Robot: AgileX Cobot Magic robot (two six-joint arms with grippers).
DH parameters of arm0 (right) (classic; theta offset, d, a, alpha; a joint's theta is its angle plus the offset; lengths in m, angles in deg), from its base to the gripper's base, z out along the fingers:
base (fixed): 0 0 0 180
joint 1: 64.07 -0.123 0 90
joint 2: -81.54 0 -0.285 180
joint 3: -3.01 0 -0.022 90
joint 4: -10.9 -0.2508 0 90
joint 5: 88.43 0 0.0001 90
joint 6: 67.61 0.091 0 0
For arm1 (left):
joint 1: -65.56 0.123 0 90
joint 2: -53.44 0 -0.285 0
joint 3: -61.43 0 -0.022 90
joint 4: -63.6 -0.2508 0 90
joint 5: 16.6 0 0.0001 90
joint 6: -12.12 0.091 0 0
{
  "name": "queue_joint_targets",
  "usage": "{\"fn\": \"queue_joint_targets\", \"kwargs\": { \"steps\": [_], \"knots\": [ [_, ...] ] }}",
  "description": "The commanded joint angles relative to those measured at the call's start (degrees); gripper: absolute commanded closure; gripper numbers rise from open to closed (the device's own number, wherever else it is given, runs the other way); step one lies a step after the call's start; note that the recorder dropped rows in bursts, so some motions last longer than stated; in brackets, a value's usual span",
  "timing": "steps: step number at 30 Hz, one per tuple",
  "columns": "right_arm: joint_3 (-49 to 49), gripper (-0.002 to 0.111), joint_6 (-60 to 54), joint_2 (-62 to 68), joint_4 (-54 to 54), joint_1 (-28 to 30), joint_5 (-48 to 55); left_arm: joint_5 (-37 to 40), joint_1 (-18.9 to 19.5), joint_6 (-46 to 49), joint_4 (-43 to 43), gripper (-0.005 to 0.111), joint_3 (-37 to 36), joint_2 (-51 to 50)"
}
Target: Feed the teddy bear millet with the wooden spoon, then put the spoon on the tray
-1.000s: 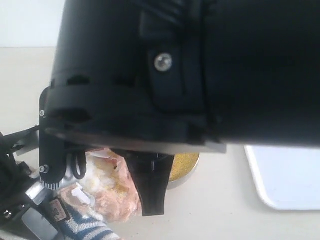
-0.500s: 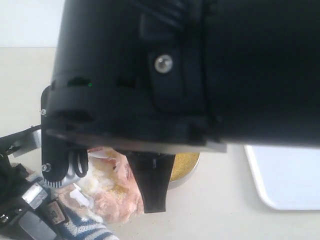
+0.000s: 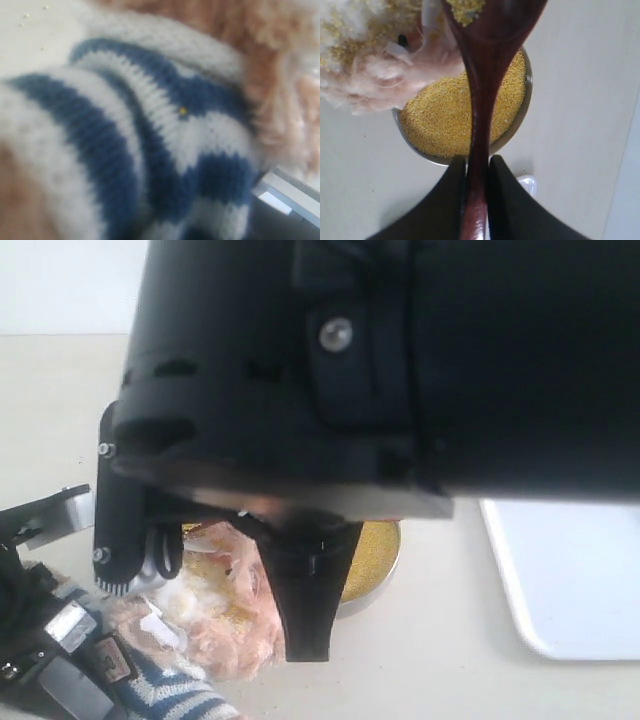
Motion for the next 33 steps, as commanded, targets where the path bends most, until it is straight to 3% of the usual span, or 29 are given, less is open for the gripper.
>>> {"fn": "queue_joint_targets", "kwargs": {
  "steps": [1,18,33],
  "knots": [
    [0.3,0.109,0.3,-0.3,-1.4,1.8,0.3,0.6,-0.2,-1.1,-0.3,0.103,1.3,0.4],
    [0.3,0.109,-0.4,-0.3,-0.3,1.8,-1.4,0.6,-0.2,-0.6,-0.3,0.103,3.5,-3.5],
    [2.7,0.109,-0.9,-0.3,-3.9,5.7,-3.4,0.6,-0.2,-1.5,-0.3,0.103,7.4,-4.9]
  ]
}}
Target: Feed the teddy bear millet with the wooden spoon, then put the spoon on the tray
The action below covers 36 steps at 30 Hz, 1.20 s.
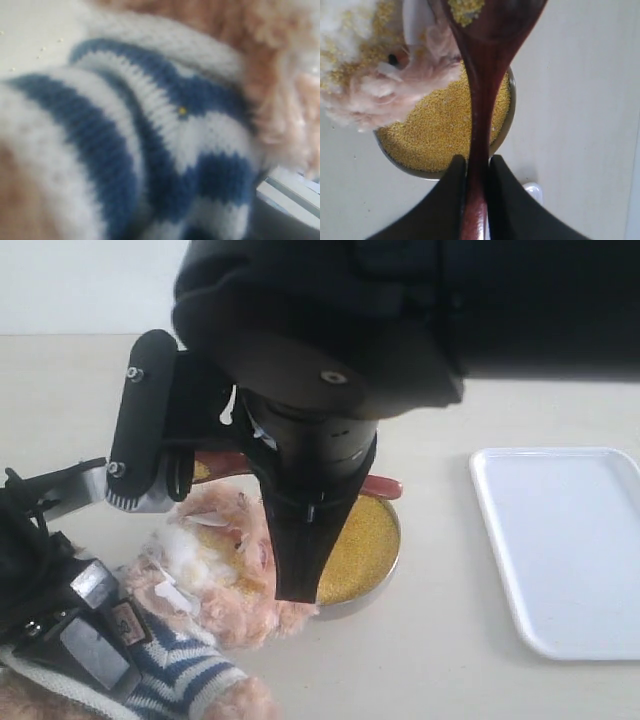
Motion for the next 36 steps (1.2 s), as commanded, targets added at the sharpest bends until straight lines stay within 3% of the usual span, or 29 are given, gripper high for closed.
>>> {"fn": "queue_joint_targets", "kwargs": {
  "steps": [1,36],
  "knots": [
    [0.5,0.109,-0.4,-0.3,-0.6,0.4,-0.7,0.5,-0.2,-1.4,0.9,0.103,2.8,-0.7],
    [0.8,0.109,-2.8,-0.3,-8.5,8.9,-5.9,0.5,-0.2,-1.2,1.3,0.103,7.9,-4.7]
  ]
}}
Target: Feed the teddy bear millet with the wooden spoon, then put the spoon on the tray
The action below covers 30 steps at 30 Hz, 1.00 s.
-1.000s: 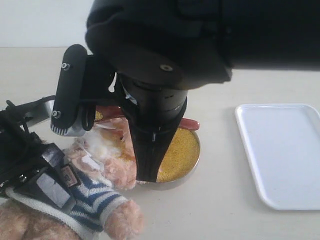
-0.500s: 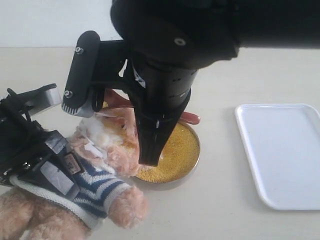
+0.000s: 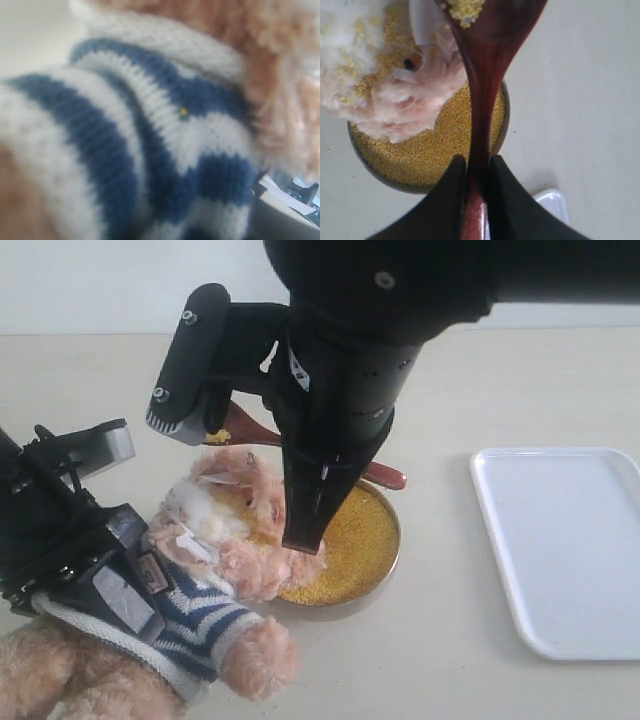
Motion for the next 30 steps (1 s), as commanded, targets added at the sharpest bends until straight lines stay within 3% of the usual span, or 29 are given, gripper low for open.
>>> {"fn": "queue_joint_targets", "kwargs": {
  "steps": [1,19,30],
  "knots": [
    [0.8,0.109,-0.7,-0.3,-1.3,0.6,-1.0,0.4,-0.2,0.3,1.2,0.103,2.0,0.2],
    [4.2,0.109,-2.4,1.1,-3.0,0.8,2.2,0.4,-0.2,-0.1,1.3,0.103,2.7,0.2],
    [4.2,0.109,-1.5,1.1,3.0,0.8,5.0,0.4,-0.2,-2.1,1.2,0.103,6.1,0.2]
  ]
}}
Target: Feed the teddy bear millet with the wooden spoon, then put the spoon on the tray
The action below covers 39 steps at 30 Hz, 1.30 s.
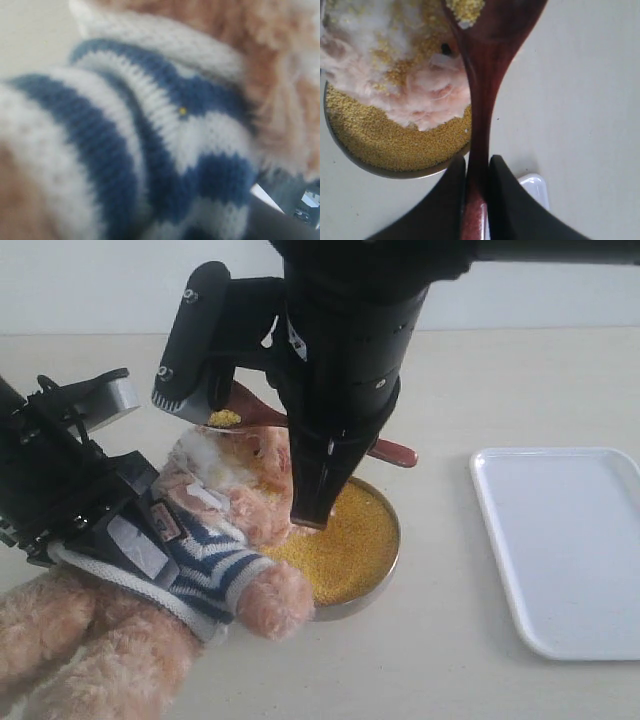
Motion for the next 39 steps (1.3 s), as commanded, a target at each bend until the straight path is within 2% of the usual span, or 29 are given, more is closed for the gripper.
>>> {"fn": "queue_joint_targets", "kwargs": {
  "steps": [1,39],
  "knots": [
    [0.4,0.109,0.5,-0.1,1.7,0.2,0.4,0.4,-0.2,-0.8,1.2,0.103,0.5,0.2],
    [0.4,0.109,2.0,1.3,7.7,0.2,1.0,0.4,-0.2,-1.6,2.5,0.103,4.9,-2.1]
  ]
}}
